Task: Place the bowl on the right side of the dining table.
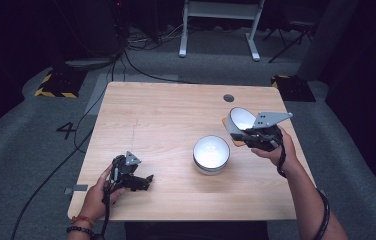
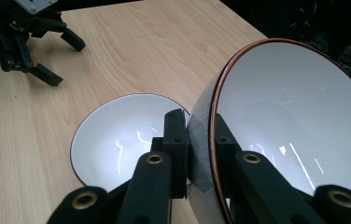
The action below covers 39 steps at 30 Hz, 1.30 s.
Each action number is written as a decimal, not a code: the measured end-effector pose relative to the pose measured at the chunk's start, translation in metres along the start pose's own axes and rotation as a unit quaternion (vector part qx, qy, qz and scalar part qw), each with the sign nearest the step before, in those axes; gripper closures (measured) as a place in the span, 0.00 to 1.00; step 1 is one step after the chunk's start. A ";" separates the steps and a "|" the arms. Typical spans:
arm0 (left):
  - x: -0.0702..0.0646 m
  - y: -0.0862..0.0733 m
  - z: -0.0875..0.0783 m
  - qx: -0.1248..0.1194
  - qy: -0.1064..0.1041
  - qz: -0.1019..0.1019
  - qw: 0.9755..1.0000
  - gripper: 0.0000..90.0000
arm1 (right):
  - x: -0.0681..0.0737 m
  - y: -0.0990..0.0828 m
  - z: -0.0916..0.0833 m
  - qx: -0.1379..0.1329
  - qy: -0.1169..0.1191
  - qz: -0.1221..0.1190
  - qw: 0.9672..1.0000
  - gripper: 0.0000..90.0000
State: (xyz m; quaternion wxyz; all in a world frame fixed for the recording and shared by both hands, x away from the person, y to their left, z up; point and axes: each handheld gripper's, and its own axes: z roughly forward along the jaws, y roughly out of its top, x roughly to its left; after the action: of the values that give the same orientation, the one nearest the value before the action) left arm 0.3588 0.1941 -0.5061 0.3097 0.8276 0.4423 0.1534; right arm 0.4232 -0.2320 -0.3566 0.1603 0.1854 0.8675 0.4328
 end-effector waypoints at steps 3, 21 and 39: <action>0.000 0.000 0.000 0.001 0.000 0.001 1.000 0.00 | -0.006 -0.002 0.002 0.008 -0.008 0.002 1.000 0.91; 0.000 0.000 0.000 0.001 0.000 0.002 1.000 0.00 | -0.034 -0.013 0.014 0.032 -0.037 0.022 0.999 0.91; 0.000 0.000 0.000 0.000 0.000 0.000 1.000 0.00 | -0.066 -0.033 0.038 0.061 -0.057 0.054 0.995 0.91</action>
State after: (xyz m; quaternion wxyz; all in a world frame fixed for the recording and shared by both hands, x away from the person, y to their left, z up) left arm 0.3588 0.1941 -0.5061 0.3097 0.8278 0.4421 0.1533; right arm 0.4918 -0.2540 -0.3974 0.1744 0.2658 0.8706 0.3754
